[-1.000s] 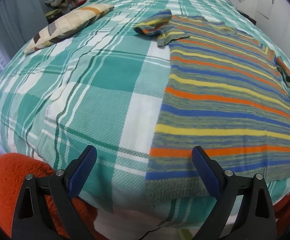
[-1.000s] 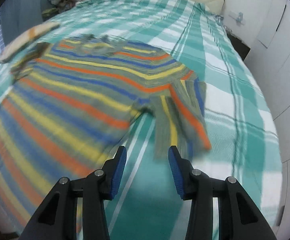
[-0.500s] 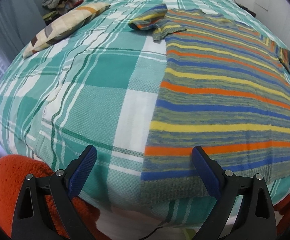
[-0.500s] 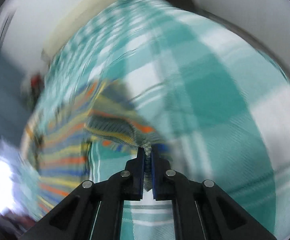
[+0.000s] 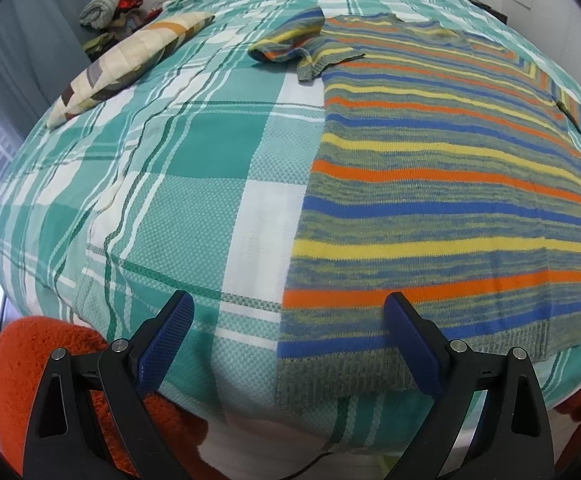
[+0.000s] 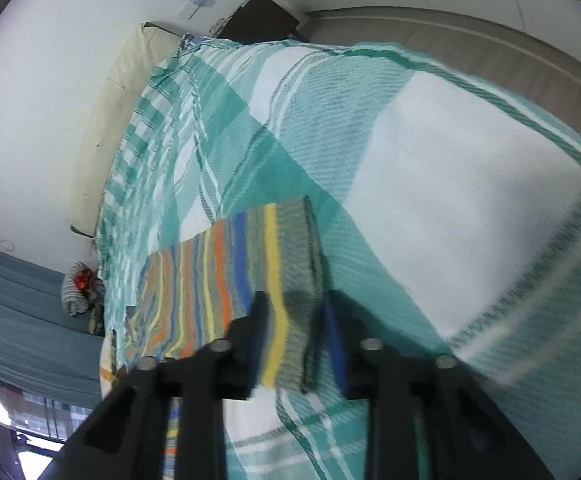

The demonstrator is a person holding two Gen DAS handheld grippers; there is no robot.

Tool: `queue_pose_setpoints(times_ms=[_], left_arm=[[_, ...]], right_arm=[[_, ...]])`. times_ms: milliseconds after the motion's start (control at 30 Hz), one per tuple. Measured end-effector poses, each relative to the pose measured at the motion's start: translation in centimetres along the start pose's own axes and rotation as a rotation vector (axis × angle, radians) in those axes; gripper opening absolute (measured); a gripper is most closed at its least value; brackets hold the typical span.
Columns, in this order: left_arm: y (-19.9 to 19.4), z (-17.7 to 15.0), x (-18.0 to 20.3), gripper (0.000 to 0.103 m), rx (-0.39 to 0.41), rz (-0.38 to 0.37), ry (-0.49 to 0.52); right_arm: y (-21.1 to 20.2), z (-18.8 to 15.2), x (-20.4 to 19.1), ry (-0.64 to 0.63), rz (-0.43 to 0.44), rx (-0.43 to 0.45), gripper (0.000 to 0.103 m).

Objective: Fold small clothes

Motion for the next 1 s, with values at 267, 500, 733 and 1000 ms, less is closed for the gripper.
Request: queue_pose_setpoints(times_ms=[267,500,733,1000], left_arm=[[0.2,-0.1,-0.5,0.097,-0.007,0.009,-0.019],[0.4,-0.1,-0.5,0.097,-0.007,0.006,-0.013],[0.3,0.0,-0.4,0.097,0.001,0.0,-0.016],[0.0,-0.3,0.4,0.097,0.005,0.021,0.039]], right_arm=[[-0.9,1.5,-1.7,-0.29,-0.355,0.13,0.003],[0.2,0.5,-3.1,-0.405,-0.52,0.176,0.011],[-4.1,-1.0,-3.8,-0.423,-0.556,0.304,0.043],[0.4,-4.5,-6.2,-0.6,-0.414,0.129,0.04]])
Point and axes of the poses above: each gripper's, at about its wrist camera, not at the fingertips, and y roughly the way its jaws point, x to its right, z to its top, the point moved 5 cm from there along y, roughly the way its jaws point, and after that the axes turned 11 degrees about -z, right-handed, at the moved point
